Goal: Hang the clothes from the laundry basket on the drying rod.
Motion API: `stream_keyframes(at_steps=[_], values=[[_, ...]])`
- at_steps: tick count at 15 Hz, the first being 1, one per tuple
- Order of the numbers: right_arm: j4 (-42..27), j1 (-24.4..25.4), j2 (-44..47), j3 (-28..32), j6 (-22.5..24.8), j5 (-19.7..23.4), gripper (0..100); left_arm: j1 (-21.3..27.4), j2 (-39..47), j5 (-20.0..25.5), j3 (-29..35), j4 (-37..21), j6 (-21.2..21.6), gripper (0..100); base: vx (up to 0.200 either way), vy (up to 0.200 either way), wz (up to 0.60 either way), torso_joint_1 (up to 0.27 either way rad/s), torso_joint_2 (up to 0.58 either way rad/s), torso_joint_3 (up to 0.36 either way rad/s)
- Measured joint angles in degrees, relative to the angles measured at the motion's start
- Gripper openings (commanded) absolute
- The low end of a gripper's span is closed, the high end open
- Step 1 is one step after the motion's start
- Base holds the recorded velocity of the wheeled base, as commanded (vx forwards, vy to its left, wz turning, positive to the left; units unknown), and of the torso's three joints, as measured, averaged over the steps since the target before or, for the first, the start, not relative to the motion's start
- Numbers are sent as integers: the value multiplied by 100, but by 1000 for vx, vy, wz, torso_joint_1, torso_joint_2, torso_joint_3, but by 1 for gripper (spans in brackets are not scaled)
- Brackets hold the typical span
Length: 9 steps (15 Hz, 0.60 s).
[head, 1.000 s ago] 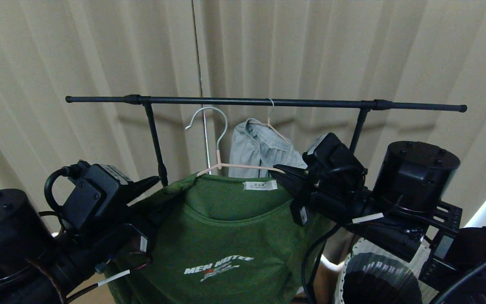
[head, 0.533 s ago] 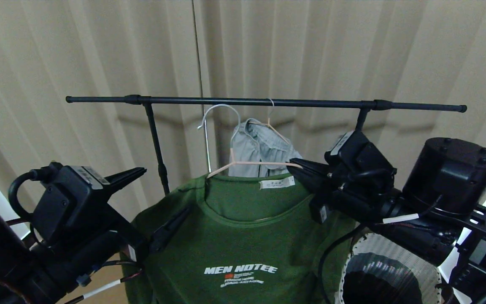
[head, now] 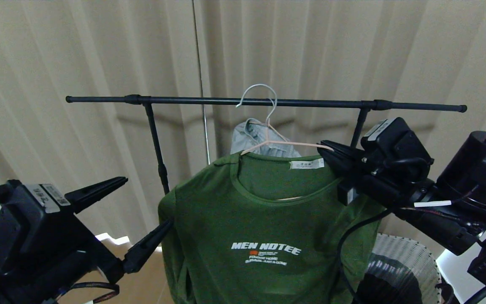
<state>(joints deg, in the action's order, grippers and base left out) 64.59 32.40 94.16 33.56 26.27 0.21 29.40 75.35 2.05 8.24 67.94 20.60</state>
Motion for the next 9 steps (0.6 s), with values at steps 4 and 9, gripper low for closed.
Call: stream_keyframes(at_steps=[4,9], values=[[-71,-57,-251,-38,0,30,0,-527,-13,-11,-393,-215,94,100,0,0,0,0,0,0],[-79,-49,-566,-169,-2,45,0,-957,336,-5,-686,-340,550,100,0,0,0,0,0,0]])
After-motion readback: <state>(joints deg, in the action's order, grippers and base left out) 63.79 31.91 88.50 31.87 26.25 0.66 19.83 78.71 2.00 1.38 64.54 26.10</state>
